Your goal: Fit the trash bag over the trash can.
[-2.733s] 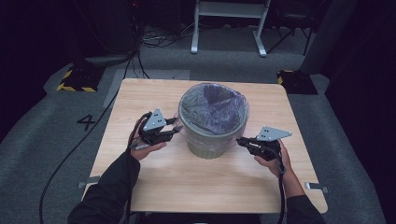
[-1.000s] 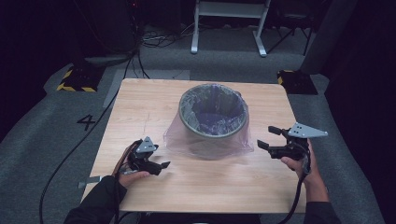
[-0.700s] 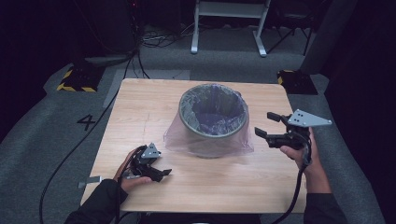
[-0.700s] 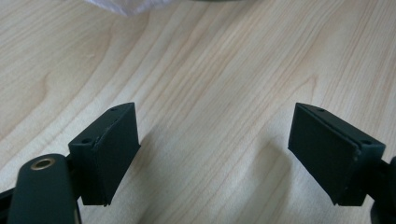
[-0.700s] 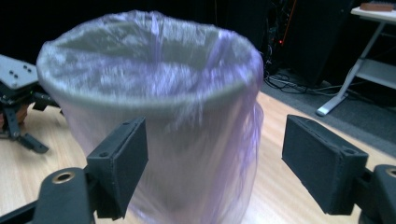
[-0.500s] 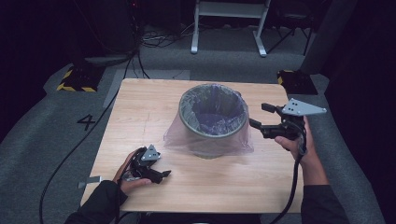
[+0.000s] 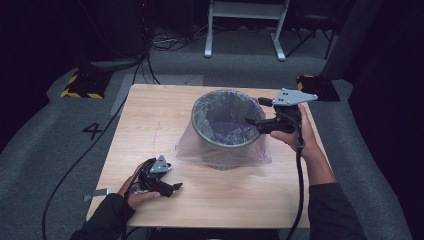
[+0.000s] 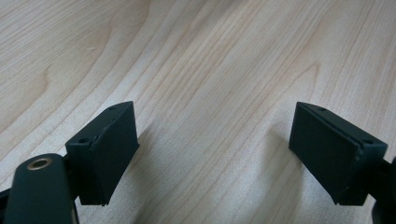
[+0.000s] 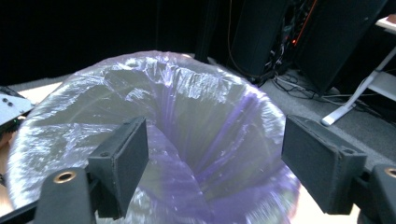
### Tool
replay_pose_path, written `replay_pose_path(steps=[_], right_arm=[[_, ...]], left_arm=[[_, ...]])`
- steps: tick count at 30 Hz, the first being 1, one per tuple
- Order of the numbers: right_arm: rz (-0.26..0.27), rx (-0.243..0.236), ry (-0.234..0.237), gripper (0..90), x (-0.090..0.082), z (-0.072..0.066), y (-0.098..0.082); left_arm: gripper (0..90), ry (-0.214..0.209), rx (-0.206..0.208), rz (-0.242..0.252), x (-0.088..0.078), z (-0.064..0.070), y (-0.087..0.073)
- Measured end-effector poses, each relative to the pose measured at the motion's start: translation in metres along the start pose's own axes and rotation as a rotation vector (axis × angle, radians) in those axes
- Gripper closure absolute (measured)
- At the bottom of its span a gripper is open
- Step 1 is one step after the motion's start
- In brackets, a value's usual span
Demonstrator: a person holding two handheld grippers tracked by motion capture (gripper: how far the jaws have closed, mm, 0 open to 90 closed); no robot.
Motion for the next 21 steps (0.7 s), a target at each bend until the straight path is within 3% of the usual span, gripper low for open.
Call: replay_pose_path(steps=[7,21], right_arm=[[-0.035,-0.026,0.031,22.3,0.018,-0.008,0.005],[-0.114,-0.029,0.080,22.2,0.043,-0.015,0.004]], left_arm=[[15.1,-0.002,0.002,0.000,0.000,0.000,0.000],[15.1,-0.011,0.010,-0.002,0.000,0.000,0.000]])
Point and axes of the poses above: each handheld gripper's, and its own axes: x roughly forward along the jaws, y roughly out of its top, z roughly to its right, the point moved 5 cm from there along x, roughly forward along the jaws, and after that the axes turned 13 degrees about -x, right-handed, at the moved point
